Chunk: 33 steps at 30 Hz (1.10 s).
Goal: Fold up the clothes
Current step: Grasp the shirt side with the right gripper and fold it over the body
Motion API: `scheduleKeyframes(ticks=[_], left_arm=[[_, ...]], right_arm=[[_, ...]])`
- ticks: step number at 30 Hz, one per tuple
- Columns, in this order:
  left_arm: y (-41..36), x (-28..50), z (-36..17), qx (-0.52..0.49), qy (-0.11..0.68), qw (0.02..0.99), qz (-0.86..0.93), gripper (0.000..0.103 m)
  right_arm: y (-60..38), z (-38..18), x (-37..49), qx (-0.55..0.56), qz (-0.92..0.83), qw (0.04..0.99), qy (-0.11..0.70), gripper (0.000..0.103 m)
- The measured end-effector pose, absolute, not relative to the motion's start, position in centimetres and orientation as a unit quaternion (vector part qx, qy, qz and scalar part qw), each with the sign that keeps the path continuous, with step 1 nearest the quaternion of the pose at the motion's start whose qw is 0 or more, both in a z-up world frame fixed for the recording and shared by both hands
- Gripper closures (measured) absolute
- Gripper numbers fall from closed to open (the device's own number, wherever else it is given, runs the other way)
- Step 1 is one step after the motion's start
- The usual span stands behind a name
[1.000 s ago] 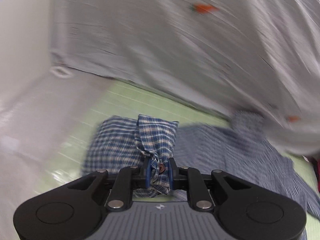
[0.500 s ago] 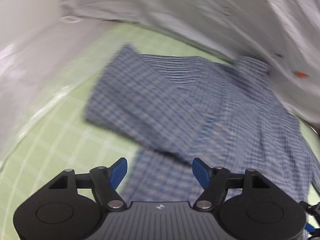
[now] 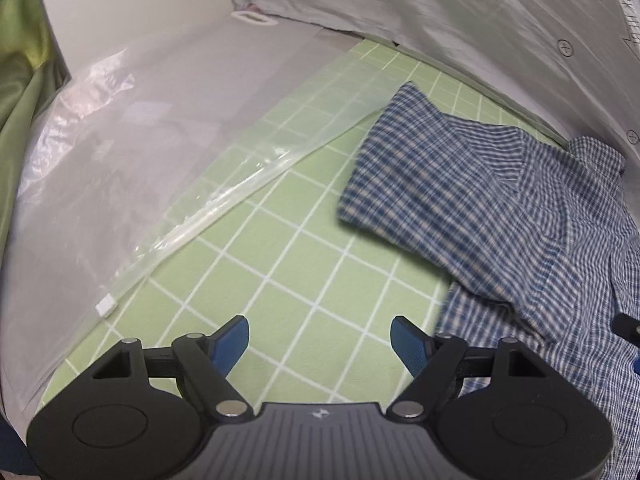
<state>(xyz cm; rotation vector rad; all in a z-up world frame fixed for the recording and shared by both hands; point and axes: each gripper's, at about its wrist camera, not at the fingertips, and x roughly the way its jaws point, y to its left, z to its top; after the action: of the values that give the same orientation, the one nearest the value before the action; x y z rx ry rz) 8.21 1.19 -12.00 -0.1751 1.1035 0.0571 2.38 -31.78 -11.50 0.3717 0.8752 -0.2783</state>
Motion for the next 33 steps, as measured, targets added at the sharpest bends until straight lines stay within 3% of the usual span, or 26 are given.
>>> scheduleKeyframes(ticks=[7,15,22,33], left_arm=[[1.3,9.0,-13.0,-0.071,0.535,0.842,0.012,0.024],[0.9,10.4,-13.9,-0.061,0.545,0.836,-0.004,0.024],[0.1,11.4,-14.1,-0.053,0.546,0.836,-0.018,0.024],[-3.5,11.9,-14.0,-0.028,0.544,0.838,-0.04,0.024]], right_arm=[[-27.5,-12.7,4.3,0.187,-0.076,0.873,0.445,0.037],[-25.9,-14.5,5.6,0.202,-0.061,0.86,0.465,0.057],[-26.1,-14.4,6.3,0.183,-0.05,0.865,0.465,0.098],[-32.4,-10.7,2.5,0.213,-0.076,0.892,0.39,0.101]])
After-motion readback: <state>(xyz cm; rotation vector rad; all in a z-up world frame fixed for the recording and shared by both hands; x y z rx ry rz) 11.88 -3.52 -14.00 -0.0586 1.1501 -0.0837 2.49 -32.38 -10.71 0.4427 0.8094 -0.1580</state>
